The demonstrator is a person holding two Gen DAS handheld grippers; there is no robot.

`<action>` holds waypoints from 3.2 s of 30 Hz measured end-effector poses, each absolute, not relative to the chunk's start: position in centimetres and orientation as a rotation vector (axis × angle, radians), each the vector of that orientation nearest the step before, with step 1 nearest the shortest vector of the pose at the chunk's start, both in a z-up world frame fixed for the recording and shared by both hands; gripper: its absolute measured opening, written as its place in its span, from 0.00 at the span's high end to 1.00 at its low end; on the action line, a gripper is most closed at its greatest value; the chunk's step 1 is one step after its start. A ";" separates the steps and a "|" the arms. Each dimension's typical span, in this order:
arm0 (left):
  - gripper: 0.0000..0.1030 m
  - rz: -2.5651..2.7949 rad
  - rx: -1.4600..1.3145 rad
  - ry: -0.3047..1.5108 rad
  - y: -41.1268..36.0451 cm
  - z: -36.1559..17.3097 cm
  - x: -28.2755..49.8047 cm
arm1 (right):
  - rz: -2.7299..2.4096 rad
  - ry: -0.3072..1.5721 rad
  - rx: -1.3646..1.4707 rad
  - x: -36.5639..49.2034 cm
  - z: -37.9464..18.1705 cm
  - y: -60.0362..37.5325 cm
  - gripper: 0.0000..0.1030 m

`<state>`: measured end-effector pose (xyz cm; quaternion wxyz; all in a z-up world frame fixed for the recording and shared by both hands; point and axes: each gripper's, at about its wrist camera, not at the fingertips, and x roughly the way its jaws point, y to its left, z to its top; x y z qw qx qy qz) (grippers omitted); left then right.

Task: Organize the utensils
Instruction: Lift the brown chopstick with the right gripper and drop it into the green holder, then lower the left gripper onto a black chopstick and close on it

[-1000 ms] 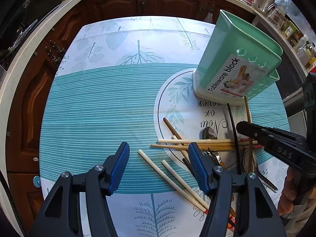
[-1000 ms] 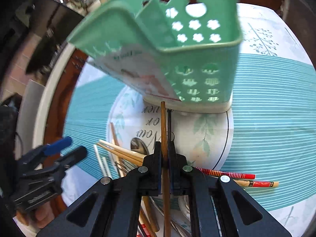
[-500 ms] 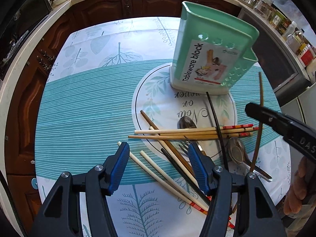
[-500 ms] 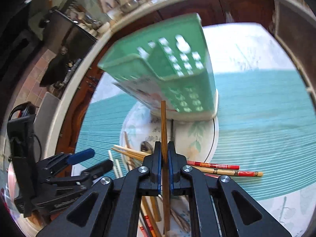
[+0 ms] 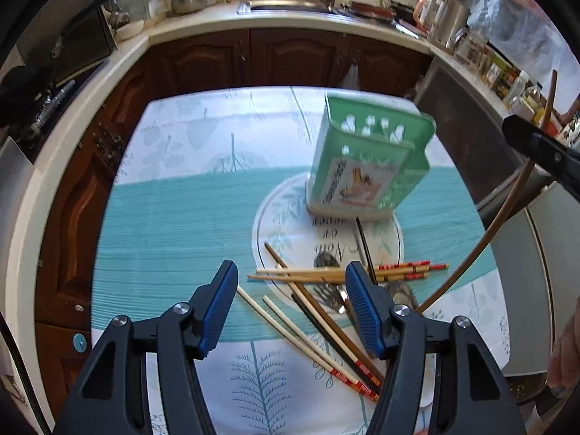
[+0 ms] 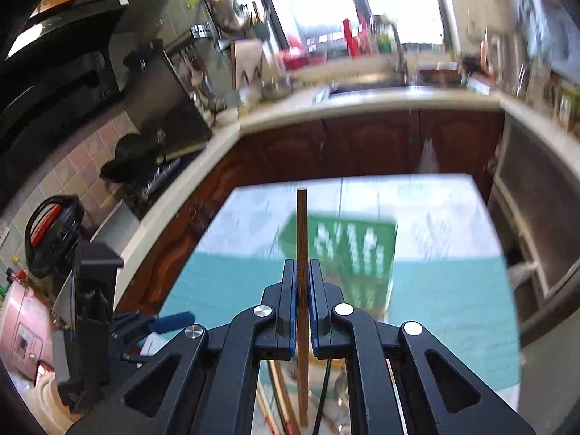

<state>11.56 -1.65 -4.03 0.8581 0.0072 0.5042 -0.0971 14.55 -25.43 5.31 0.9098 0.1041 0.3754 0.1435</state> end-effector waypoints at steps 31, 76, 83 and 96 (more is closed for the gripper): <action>0.29 -0.102 -0.027 0.943 -0.2 -1.2 21.9 | 0.139 0.711 0.127 30.5 0.6 -21.0 0.94; 0.62 -0.238 0.011 1.357 -12.1 -17.4 19.5 | 0.113 0.829 0.517 9.8 -3.6 -36.5 0.52; 0.65 -0.219 0.037 1.416 -13.2 -18.2 19.8 | 0.121 0.842 0.542 10.2 -4.8 -36.6 0.52; 0.94 -0.143 0.096 1.491 -16.5 -19.0 21.0 | 0.105 0.844 0.602 9.4 -5.4 -36.7 0.52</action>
